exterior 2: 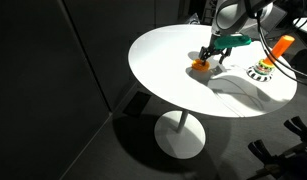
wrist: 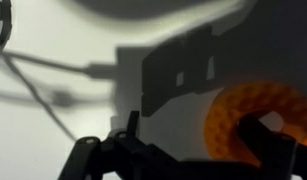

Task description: Put the round, orange item on the block

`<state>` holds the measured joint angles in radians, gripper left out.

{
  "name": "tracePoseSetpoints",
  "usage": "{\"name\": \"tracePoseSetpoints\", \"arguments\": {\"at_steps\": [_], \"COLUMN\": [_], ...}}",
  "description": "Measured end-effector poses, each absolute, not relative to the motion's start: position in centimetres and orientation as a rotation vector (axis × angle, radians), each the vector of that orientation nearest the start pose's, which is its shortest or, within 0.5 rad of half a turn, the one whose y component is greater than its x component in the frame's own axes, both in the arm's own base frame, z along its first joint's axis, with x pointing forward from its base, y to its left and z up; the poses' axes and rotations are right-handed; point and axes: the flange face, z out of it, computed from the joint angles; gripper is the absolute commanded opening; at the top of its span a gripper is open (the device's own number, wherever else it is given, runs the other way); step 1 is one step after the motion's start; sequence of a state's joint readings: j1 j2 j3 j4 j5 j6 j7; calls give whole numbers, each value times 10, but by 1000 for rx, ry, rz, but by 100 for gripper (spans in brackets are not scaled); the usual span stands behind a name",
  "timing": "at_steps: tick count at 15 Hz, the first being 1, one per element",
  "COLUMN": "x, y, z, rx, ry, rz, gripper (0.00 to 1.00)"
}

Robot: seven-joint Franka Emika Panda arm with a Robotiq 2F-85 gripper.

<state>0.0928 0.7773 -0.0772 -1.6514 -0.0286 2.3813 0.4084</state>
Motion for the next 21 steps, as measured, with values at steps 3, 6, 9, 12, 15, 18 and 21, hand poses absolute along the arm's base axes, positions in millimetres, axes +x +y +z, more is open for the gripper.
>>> {"name": "tracePoseSetpoints", "arguments": {"at_steps": [3, 6, 9, 12, 15, 18, 21], "x": [672, 667, 664, 663, 663, 665, 667], "y": [15, 14, 14, 12, 9, 6, 3], "z": [153, 158, 166, 172, 173, 174, 175], "rx": [-3180, -3185, -3187, -3187, -3186, -3184, -3181], "ry": [571, 577, 581, 585, 592, 599, 603], "rz": [134, 211, 263, 284, 279, 251, 224], "gripper": [100, 100, 100, 100, 100, 100, 100]}}
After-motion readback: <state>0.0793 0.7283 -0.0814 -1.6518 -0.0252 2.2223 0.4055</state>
